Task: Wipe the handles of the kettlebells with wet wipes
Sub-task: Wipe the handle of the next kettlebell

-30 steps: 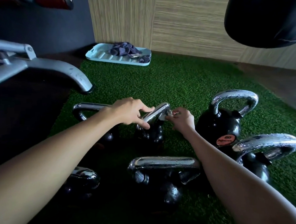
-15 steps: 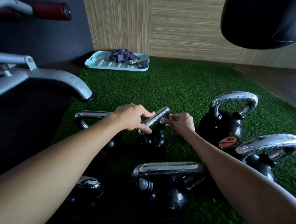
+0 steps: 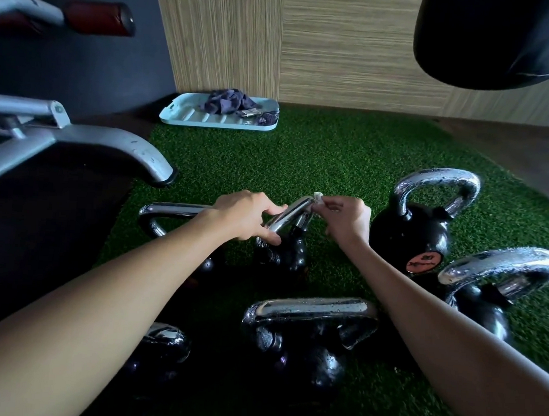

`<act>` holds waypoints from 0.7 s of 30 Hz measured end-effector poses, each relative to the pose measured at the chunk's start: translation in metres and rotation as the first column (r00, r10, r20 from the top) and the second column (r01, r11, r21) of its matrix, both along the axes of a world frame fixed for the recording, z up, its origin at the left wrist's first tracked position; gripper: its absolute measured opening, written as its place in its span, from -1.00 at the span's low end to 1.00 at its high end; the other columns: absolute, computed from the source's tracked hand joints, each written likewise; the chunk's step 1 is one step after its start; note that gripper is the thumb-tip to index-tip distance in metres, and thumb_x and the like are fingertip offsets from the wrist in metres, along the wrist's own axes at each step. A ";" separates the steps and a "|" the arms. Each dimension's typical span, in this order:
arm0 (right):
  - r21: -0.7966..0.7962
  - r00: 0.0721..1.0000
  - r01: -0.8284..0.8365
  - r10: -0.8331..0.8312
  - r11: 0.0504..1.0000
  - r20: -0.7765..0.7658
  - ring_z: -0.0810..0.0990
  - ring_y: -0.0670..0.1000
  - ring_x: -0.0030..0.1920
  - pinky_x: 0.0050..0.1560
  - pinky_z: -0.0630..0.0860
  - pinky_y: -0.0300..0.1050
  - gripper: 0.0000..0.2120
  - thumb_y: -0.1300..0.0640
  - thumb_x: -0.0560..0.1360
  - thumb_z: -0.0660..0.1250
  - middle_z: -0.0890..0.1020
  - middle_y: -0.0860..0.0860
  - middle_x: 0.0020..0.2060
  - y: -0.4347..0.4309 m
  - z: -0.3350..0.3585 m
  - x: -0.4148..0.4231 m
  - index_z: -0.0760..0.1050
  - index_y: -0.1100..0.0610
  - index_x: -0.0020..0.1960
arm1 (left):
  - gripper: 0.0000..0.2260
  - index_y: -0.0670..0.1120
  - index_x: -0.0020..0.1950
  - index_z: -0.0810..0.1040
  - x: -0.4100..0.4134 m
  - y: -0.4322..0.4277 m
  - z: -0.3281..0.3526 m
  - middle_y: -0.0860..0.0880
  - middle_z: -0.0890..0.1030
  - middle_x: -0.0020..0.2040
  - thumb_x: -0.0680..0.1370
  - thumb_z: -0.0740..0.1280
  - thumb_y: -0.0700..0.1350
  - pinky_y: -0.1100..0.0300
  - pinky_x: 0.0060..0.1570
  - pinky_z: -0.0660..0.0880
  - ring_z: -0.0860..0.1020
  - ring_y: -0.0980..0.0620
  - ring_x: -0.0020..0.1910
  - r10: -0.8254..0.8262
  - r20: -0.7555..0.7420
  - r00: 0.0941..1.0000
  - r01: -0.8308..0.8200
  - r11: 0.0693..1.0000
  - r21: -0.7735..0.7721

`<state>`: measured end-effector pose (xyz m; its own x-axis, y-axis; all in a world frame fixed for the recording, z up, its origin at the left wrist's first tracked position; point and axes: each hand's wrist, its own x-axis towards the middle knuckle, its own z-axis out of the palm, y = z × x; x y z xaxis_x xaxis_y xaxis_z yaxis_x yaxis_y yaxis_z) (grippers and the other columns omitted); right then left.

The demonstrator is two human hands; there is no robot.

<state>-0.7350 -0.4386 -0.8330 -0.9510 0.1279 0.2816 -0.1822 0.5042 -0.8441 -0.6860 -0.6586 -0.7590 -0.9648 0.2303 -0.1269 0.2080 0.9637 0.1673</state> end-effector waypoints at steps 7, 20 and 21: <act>0.084 0.988 -0.085 0.095 0.993 -0.119 0.57 -0.39 -0.39 -0.35 0.44 -0.48 -0.78 0.08 0.39 0.61 0.65 -0.23 -0.26 -0.015 0.003 0.018 0.74 0.07 0.01 | -0.29 0.29 0.50 0.39 -0.002 0.000 -0.001 0.07 0.70 0.09 0.39 0.49 0.35 0.13 -0.08 0.55 0.62 0.04 -0.06 0.027 0.033 0.999 -0.027 1.000 0.005; 0.074 0.989 -0.146 0.145 0.986 0.023 0.68 -0.19 -0.29 -0.35 0.64 -0.22 -0.56 -0.04 0.29 0.66 0.71 -0.12 -0.12 0.000 0.025 0.013 0.67 0.00 0.12 | -0.35 0.24 0.50 0.40 -0.005 0.010 -0.006 0.05 0.59 -0.09 0.45 0.54 0.17 0.17 -0.37 0.33 0.51 0.03 -0.19 0.072 -0.029 0.997 -0.074 0.995 -0.062; 0.076 0.991 -0.122 0.118 0.990 0.059 0.70 -0.15 -0.24 -0.32 0.66 -0.20 -0.48 -0.05 0.27 0.67 0.70 -0.12 -0.09 0.006 0.028 0.005 0.62 -0.02 0.18 | -0.42 0.22 0.51 0.40 -0.005 0.010 -0.007 0.04 0.59 -0.04 0.53 0.51 0.03 0.17 -0.32 0.36 0.50 0.02 -0.17 0.076 -0.050 0.996 -0.079 0.994 -0.079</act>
<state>-0.7297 -0.4324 -0.8047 -0.9722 -0.0088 0.2338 -0.2004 0.5471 -0.8127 -0.6911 -0.6482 -0.7658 -0.9846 0.1455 -0.0965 0.1379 0.9872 0.0806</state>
